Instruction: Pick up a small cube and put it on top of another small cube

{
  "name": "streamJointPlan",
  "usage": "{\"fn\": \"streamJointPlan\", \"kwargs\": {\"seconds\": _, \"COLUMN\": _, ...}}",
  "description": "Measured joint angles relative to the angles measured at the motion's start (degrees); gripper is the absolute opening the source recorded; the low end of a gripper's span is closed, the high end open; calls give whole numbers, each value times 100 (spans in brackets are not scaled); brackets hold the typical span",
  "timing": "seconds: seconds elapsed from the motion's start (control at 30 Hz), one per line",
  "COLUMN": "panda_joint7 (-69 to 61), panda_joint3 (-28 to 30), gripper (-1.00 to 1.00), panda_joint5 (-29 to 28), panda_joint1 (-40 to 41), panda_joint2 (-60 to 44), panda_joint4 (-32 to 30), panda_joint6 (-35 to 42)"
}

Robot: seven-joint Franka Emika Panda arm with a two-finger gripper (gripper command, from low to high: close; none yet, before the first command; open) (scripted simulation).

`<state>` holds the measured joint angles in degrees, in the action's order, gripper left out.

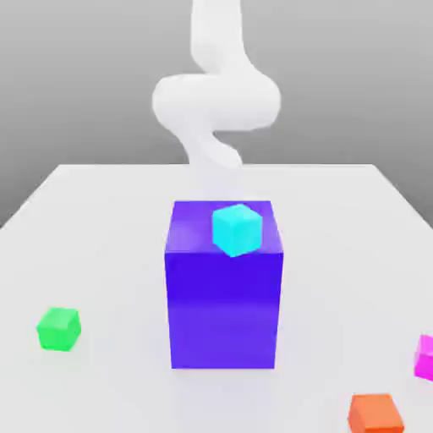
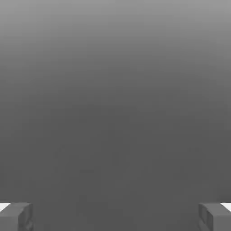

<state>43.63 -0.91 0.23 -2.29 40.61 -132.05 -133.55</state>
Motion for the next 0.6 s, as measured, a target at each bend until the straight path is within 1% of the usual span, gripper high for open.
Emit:
{"fn": "streamJointPlan", "kwargs": {"seconds": 0.33, "panda_joint7": -847, "panda_joint3": -527, "gripper": 0, "panda_joint5": 34, "panda_joint1": -822, "panda_joint2": -2103, "panda_joint4": -107, "panda_joint6": -714}}
{"fn": "streamJointPlan", "kwargs": {"seconds": 0.6, "panda_joint7": -1313, "panda_joint3": -1071, "gripper": 0, "panda_joint5": -222, "panda_joint1": -1444, "panda_joint2": -3771, "panda_joint4": -191, "panda_joint6": -1274}}
